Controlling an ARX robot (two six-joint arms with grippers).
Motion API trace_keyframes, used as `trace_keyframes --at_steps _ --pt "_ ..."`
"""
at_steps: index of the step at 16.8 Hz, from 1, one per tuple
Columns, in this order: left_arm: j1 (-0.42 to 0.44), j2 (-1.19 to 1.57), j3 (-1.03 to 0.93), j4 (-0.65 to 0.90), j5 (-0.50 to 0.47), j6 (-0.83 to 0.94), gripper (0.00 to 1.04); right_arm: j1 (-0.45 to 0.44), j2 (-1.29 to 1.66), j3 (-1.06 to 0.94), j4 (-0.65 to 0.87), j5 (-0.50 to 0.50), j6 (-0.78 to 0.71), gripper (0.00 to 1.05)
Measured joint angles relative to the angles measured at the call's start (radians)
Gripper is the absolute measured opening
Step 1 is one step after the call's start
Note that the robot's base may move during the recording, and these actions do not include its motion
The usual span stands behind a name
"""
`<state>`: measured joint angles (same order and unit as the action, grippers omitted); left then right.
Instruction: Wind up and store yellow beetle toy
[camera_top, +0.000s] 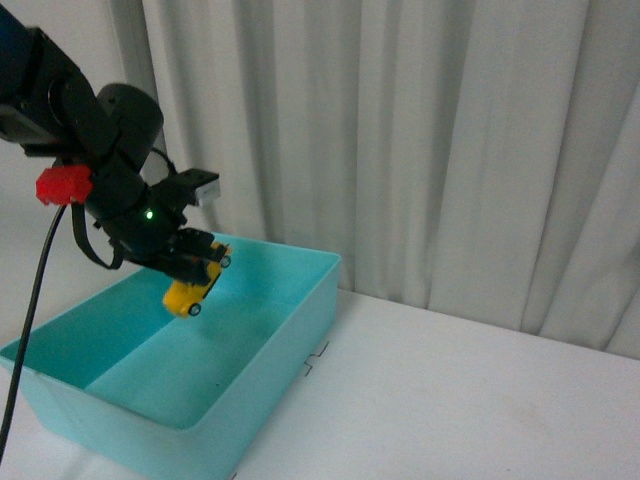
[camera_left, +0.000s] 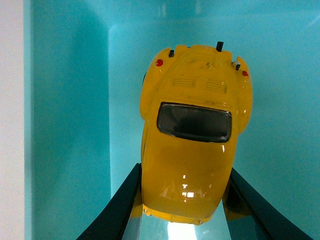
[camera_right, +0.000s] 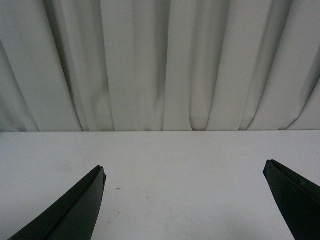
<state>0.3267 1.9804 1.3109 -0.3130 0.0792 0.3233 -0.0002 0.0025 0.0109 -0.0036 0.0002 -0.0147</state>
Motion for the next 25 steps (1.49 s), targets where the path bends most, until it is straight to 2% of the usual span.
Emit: trace_keyframes --at_steps 2,5,8,12,13,17,19,20,24,25 --pt "0.000 0.062 0.001 0.005 -0.024 -0.023 0.39 0.000 0.000 0.000 0.000 0.000 0.000 0.98" --pt "-0.060 0.118 0.016 0.046 -0.078 -0.028 0.39 0.000 0.000 0.000 0.000 0.000 0.000 0.98" --pt "-0.063 0.156 0.011 0.063 -0.151 -0.002 0.39 0.000 0.000 0.000 0.000 0.000 0.000 0.98" --pt "-0.061 0.157 0.007 0.062 -0.140 0.017 0.39 0.000 0.000 0.000 0.000 0.000 0.000 0.98" --pt "-0.060 0.159 0.008 0.055 -0.133 0.019 0.49 0.000 0.000 0.000 0.000 0.000 0.000 0.98" --pt "-0.055 0.168 0.013 0.046 -0.103 0.021 0.76 0.000 0.000 0.000 0.000 0.000 0.000 0.98" --pt "-0.051 0.167 0.021 0.043 -0.074 0.021 0.95 0.000 0.000 0.000 0.000 0.000 0.000 0.98" --pt "-0.049 0.164 0.023 0.045 -0.064 0.021 1.00 0.000 0.000 0.000 0.000 0.000 0.000 0.98" --pt "-0.047 0.052 0.019 0.104 -0.010 0.025 0.98 0.000 0.000 0.000 0.000 0.000 0.000 0.98" --pt "-0.051 -0.023 0.015 0.101 0.029 0.025 0.98 0.000 0.000 0.000 0.000 0.000 0.000 0.98"
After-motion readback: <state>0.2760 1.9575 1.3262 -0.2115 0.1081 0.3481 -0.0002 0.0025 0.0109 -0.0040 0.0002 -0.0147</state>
